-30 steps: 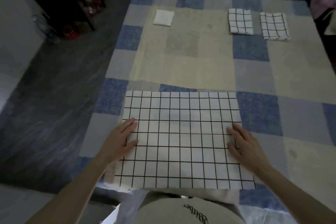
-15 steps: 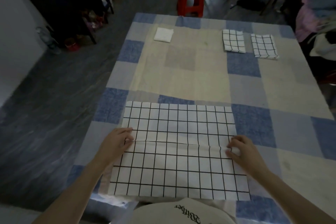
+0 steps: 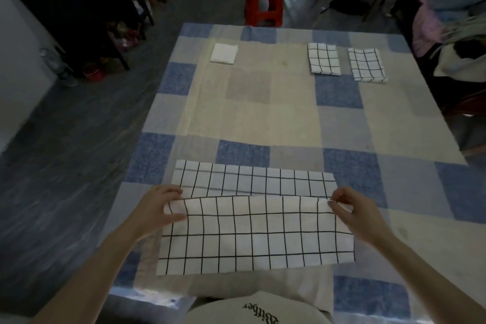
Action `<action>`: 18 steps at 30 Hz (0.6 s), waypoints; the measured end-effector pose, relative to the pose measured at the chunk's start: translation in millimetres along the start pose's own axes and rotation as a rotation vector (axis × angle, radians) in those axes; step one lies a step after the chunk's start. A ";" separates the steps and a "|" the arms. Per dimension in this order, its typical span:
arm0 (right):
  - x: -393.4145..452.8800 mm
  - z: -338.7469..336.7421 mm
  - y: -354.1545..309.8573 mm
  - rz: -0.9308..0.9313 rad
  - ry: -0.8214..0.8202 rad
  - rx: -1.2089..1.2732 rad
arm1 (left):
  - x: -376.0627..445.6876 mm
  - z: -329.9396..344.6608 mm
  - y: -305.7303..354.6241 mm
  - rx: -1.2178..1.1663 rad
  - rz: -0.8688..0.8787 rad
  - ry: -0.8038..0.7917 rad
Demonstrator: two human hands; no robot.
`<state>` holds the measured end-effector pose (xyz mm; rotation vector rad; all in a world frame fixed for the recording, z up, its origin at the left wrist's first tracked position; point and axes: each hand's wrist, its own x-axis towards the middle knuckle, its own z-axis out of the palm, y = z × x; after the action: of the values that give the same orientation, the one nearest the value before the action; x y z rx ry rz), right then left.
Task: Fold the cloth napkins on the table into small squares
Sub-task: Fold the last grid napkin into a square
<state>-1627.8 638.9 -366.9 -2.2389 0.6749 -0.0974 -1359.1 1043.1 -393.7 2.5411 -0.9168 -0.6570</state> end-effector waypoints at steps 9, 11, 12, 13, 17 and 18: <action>26.6 -42.2 -25.3 0.239 0.277 0.409 | 18.4 -39.3 50.1 -1.118 -0.272 0.048; 32.8 -55.7 -27.9 0.289 0.163 0.506 | 23.9 -48.1 56.2 -1.211 -0.305 -0.058; 35.7 -61.4 -31.0 0.309 0.105 0.513 | 28.6 -50.5 57.4 -1.201 -0.323 -0.074; 39.6 -65.0 -30.1 0.322 0.071 0.459 | 35.3 -49.5 54.4 -1.167 -0.352 -0.063; 55.7 -60.9 -16.7 0.458 0.050 0.376 | 61.3 -35.8 49.6 -0.824 -0.477 0.036; 58.6 -56.4 -10.4 0.512 0.012 0.369 | 65.6 -32.0 51.7 -0.773 -0.498 0.077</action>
<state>-1588.6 578.0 -328.6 -1.6641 1.1170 0.0205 -1323.2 967.4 -362.5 2.0367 0.0465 -0.8373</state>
